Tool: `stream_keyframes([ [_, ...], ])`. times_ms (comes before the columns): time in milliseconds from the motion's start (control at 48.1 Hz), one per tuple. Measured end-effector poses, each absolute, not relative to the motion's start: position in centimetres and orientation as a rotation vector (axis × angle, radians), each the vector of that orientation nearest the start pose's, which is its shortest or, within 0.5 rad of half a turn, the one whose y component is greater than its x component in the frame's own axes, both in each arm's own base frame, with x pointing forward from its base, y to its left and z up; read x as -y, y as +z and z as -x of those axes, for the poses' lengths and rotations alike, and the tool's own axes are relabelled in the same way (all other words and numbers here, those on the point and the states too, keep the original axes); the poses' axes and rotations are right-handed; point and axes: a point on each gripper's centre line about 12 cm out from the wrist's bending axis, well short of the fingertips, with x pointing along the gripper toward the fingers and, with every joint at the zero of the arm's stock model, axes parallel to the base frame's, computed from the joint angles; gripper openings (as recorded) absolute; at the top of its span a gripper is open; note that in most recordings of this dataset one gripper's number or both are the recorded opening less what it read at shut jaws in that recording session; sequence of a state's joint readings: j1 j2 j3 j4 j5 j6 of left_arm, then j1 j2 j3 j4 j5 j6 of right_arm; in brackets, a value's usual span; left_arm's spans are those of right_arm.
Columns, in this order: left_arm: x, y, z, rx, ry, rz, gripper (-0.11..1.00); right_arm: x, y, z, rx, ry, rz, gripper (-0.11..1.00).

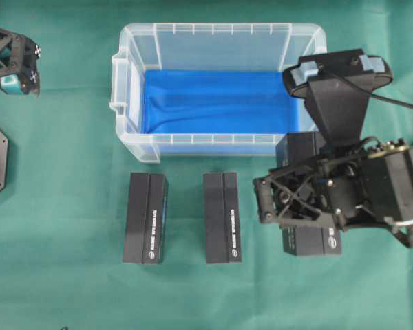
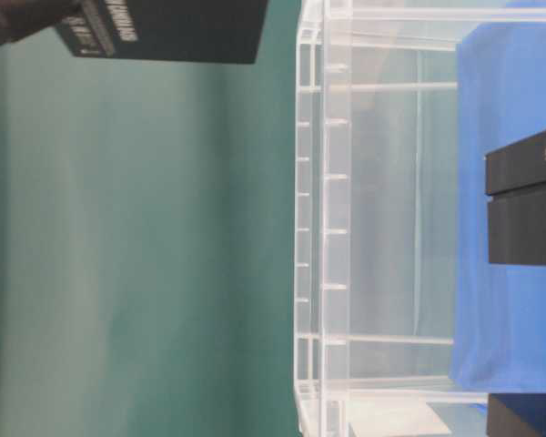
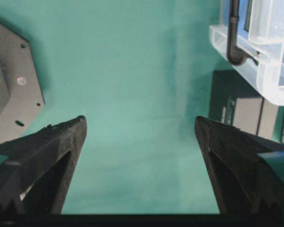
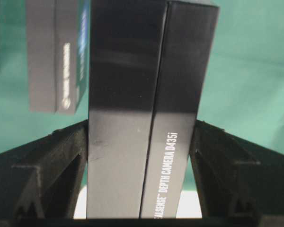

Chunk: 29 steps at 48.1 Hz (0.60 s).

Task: Take out the box from the case.
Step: 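Carry the box forward and lower it onto the cloth at right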

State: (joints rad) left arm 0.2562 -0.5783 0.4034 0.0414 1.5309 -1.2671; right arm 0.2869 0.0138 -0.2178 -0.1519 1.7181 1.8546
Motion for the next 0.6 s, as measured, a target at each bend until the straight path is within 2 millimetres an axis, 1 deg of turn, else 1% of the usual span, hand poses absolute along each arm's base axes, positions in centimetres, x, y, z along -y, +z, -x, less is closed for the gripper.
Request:
stream_keyframes([
  [249, -5.7, 34.8, -19.9, -1.015, 1.079, 1.189, 0.99, -8.8, 33.3, -35.8, -1.043, -1.210, -1.151, 0.66],
  [436, -5.7, 34.8, -19.9, -1.013, 1.079, 1.190, 0.99, -8.9, 29.6, -36.1, -1.047, -1.183, -1.152, 0.66],
  [603, -5.7, 34.8, -19.9, -1.014, 1.078, 1.191, 0.99, -9.0, 26.7, -35.8, -1.055, -1.192, -1.169, 0.66],
])
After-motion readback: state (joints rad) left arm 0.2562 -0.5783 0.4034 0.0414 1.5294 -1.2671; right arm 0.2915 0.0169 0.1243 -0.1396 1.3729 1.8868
